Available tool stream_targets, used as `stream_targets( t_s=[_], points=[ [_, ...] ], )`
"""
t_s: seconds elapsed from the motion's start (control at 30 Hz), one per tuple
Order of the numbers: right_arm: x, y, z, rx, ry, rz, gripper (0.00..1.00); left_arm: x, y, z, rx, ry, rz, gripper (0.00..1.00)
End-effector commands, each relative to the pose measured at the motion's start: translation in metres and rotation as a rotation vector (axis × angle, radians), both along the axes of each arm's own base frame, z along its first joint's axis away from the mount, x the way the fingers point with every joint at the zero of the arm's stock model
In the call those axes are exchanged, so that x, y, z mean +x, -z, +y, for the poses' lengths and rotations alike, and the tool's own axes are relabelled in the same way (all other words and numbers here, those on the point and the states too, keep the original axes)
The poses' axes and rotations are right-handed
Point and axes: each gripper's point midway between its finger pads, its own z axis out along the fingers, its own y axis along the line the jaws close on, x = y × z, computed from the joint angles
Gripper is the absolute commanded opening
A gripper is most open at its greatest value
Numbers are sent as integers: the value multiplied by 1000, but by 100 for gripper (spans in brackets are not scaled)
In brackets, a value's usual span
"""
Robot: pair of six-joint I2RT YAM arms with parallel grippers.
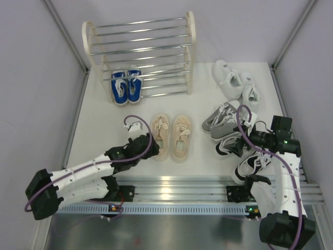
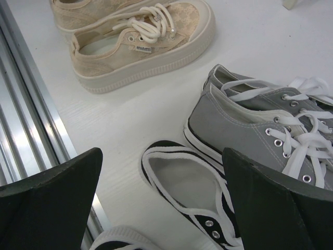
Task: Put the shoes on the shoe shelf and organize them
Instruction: Pick up the shoe at the center of the board.
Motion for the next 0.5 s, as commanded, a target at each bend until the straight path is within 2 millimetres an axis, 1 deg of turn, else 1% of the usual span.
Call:
stream_targets(
  t_s=[0.0, 0.1, 0.2, 0.23, 0.27, 0.4, 0.47],
  points=[
    [5, -12, 0, 0, -14, -76, 99, 10, -7, -6, 1, -33, -31, 64],
    [5, -12, -1, -1, -13, -77, 99, 10, 3, -9, 23, -26, -11, 62],
    [5, -12, -1, -2, -13, -77, 99, 10, 8, -14, 39, -14, -3, 57],
    [5, -12, -1, -2, -13, -75, 99, 10, 10, -15, 44, -11, -3, 53],
    [5, -12, -1, -3, -13, -77, 99, 10, 12, -15, 54, -11, -3, 44],
    [5, -12, -1, -3, -12, -77, 99, 10, 10, -16, 64, -12, -22, 42],
    [6, -12, -1, -3, -10, -77, 99, 10, 10, -17, 69, -5, -30, 38]
  ],
)
